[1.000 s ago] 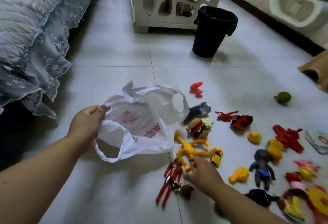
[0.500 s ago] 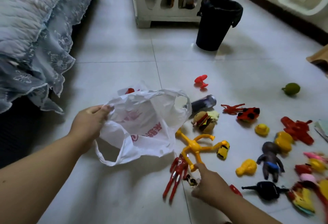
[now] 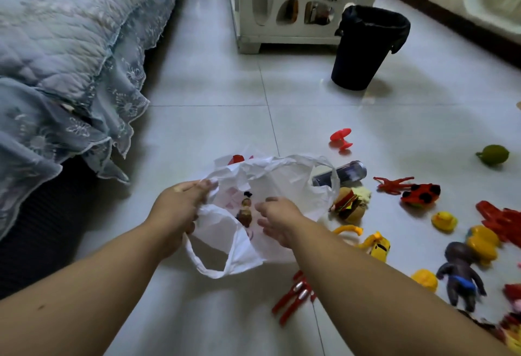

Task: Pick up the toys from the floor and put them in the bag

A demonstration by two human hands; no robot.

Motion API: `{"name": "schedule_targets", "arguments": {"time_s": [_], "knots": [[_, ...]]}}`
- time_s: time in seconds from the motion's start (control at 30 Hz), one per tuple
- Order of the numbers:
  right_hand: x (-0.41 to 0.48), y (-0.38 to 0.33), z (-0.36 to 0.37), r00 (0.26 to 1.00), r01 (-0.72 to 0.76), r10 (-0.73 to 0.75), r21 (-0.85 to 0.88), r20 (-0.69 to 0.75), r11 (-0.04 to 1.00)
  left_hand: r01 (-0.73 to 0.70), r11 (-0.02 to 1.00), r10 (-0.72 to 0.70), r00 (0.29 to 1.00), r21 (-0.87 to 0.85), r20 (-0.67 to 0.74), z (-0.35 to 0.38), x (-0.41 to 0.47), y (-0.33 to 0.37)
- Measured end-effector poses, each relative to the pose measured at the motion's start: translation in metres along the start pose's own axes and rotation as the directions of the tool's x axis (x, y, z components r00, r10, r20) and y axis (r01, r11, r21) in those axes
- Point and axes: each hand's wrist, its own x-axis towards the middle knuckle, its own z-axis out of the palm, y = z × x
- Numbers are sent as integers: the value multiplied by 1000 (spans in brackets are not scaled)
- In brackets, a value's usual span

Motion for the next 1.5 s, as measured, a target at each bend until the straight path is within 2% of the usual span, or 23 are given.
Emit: {"name": "schedule_targets", "arguments": {"time_s": [0.1,0.17,0.2,0.27,0.3,0.37,0.4,0.43,0.53,0.6,0.67,0.77,0.83,0.9,0.97,1.03,1.07,1.1,1.17,1.23,1.3,1.43,1.5], "knots": [[-5,9,-18,990,119,-126,-102,-69,988,7,999,-7,1000,31,12,-3,3,-3],[-13,26,-41,960,225,-268,-343,-80,912,-4,998,3,1000,56,21,-4,5,-3],[-19,37,-54,941,265,-333,-492,-55,829,-15,997,13,1000,70,23,-4,6,-3],[-31,66,-78,913,288,-405,-769,41,571,-23,995,21,1000,96,23,-1,9,-3],[-34,84,-87,886,304,-448,-878,118,370,-24,995,22,999,102,26,1,10,-2],[-33,121,-98,834,315,-473,-949,283,-11,-34,993,30,999,113,39,7,9,-2],[-30,135,-99,828,306,-453,-943,331,-129,-43,992,38,998,118,45,9,9,-2],[-28,143,-97,849,275,-419,-946,323,-171,-51,991,46,998,120,51,11,9,-1],[-20,147,-85,891,189,-392,-972,230,-139,-65,990,57,996,127,65,14,10,-1],[-21,146,-79,882,161,-412,-968,230,-194,-64,990,56,996,127,66,16,10,0],[-25,147,-77,871,192,-414,-958,266,-214,-59,991,52,997,123,66,18,10,0],[-32,170,-83,800,248,-456,-906,391,-342,-58,992,52,997,108,64,20,9,3],[-42,183,-90,800,265,-426,-886,422,-380,-55,994,49,997,96,63,20,9,4],[-55,189,-94,824,260,-411,-905,390,-337,-52,995,47,997,89,60,20,9,4],[-71,182,-94,862,245,-416,-957,289,-156,-54,995,49,997,89,66,19,7,5],[-81,166,-93,889,232,-448,-940,99,251,-56,994,50,996,91,69,18,5,5],[-84,151,-91,915,191,-403,-847,-29,495,-56,994,50,997,90,67,18,4,5],[-85,134,-87,927,160,-353,-712,-131,684,-57,994,51,997,89,63,17,3,6],[-76,97,-77,943,124,-241,-432,-228,893,-59,994,54,997,90,62,18,1,7],[-55,60,-63,980,27,-62,-184,-188,983,-60,994,53,996,96,67,20,-3,10],[-31,29,-47,995,4,-10,-65,-97,998,-73,990,63,995,122,78,22,-9,13],[-2,9,-27,995,101,-102,-21,-22,995,-86,982,72,994,169,88,26,-17,13],[-10,20,-38,977,179,-193,-145,-86,973,-82,977,68,995,195,78,27,-17,12]]}}
